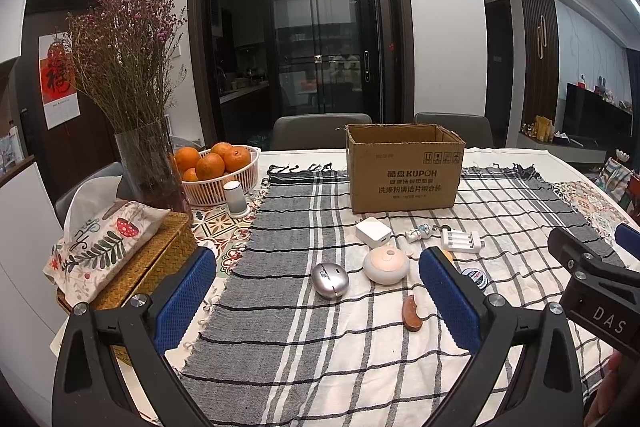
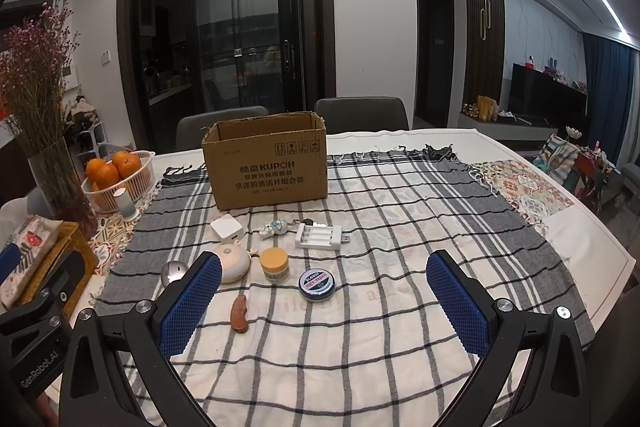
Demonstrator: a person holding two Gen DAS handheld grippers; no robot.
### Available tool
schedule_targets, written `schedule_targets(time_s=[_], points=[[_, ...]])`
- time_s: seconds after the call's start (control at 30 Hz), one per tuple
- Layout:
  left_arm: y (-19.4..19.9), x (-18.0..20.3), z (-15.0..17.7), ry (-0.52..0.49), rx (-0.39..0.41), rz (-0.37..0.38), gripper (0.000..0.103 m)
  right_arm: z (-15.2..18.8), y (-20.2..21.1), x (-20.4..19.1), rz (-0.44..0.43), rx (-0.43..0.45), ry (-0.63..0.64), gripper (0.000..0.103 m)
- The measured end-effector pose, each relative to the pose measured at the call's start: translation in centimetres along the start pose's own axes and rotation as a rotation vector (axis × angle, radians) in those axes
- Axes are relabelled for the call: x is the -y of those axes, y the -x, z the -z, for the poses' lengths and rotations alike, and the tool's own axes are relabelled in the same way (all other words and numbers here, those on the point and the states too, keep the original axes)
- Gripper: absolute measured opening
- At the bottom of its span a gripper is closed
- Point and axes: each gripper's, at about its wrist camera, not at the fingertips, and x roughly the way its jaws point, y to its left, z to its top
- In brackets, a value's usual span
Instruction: Organize rigid objects
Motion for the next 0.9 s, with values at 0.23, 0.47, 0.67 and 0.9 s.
schedule_targets(time_s=[0.23, 0.47, 0.67, 0.9], points=[[-0.1, 0.0, 0.0, 0.000, -0.003, 0.002, 0.103, 0.0, 0.0, 0.0, 0.000, 0.001, -0.001, 0.103], [-0.3, 0.2, 0.2, -0.003, -0.013, 0.006, 0.103, 0.0, 0.0, 0.0, 0.000, -0.001, -0.001, 0.103], [-1.0, 0.5, 0.4, -0.013, -0.032, 0.008, 0.103, 0.4, -0.6, 0.0, -0.004, -0.011, 0.003, 0.103], [-2.9, 1.6, 1.2, -0.036, -0.077, 0.026, 0.103, 0.9, -2.6, 0.5, -0.016, -0.051, 0.006, 0.103]])
